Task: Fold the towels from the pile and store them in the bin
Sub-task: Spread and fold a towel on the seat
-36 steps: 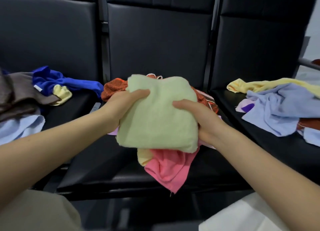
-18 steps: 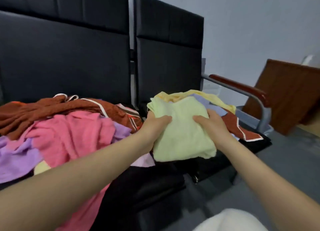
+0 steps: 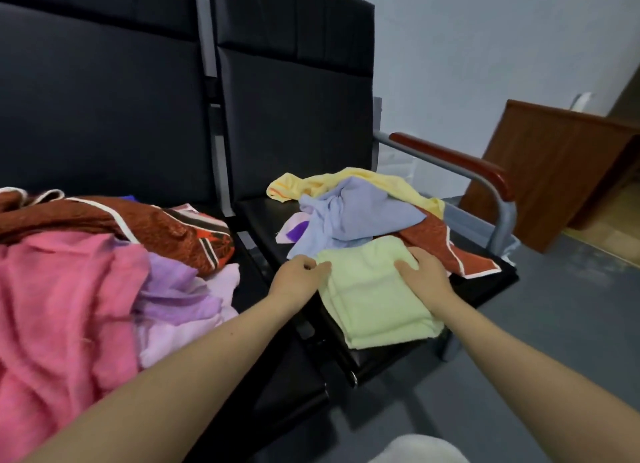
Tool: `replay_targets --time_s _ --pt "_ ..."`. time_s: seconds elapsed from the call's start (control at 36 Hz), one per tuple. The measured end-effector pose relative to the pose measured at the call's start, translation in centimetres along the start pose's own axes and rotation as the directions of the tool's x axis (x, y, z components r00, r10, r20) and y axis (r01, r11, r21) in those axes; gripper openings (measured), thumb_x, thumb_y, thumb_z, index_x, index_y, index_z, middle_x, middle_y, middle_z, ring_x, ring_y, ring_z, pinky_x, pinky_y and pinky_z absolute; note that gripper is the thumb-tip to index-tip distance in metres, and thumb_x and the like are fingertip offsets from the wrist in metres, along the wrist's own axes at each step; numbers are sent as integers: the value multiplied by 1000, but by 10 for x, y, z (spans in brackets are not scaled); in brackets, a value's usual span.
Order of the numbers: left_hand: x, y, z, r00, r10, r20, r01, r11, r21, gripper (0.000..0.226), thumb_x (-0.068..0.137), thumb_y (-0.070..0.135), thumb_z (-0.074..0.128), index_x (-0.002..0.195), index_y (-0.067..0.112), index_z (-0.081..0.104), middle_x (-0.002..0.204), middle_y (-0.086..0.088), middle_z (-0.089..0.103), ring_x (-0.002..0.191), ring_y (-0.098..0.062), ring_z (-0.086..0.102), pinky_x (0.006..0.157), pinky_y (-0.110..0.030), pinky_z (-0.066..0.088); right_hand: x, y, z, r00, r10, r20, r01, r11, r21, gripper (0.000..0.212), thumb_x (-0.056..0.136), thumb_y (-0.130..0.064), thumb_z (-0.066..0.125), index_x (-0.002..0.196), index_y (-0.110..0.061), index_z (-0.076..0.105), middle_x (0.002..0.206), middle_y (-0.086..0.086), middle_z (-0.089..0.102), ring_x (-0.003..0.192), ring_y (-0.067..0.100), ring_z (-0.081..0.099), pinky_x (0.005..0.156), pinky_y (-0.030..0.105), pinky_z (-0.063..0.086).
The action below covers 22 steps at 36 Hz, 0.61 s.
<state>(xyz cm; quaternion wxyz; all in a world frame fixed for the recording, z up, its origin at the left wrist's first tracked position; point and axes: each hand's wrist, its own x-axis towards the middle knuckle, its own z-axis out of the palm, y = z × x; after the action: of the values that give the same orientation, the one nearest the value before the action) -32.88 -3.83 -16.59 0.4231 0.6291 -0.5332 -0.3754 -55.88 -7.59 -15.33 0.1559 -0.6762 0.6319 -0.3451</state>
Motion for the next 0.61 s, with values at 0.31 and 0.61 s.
replay_targets --time_s 0.31,0.61 --pt "20 -11 8 981 32 -193 -15 996 85 19 88 38 62 87 21 54 81 6 56 87 -21 57 70 -30 43 67 -33 -21 954 -182 -238 145 976 -164 42 99 -36 50 64 -14 52 60 0 51 59 18 45 53 29 28" --pt "41 -23 13 931 119 -346 -124 992 7 24 84 47 57 73 27 62 87 3 63 94 -26 57 85 -48 50 177 -40 -11 992 127 -18 -128 991 -45 70 100 -46 44 156 -19 12 157 11 32 141 34 34 112 42 30"
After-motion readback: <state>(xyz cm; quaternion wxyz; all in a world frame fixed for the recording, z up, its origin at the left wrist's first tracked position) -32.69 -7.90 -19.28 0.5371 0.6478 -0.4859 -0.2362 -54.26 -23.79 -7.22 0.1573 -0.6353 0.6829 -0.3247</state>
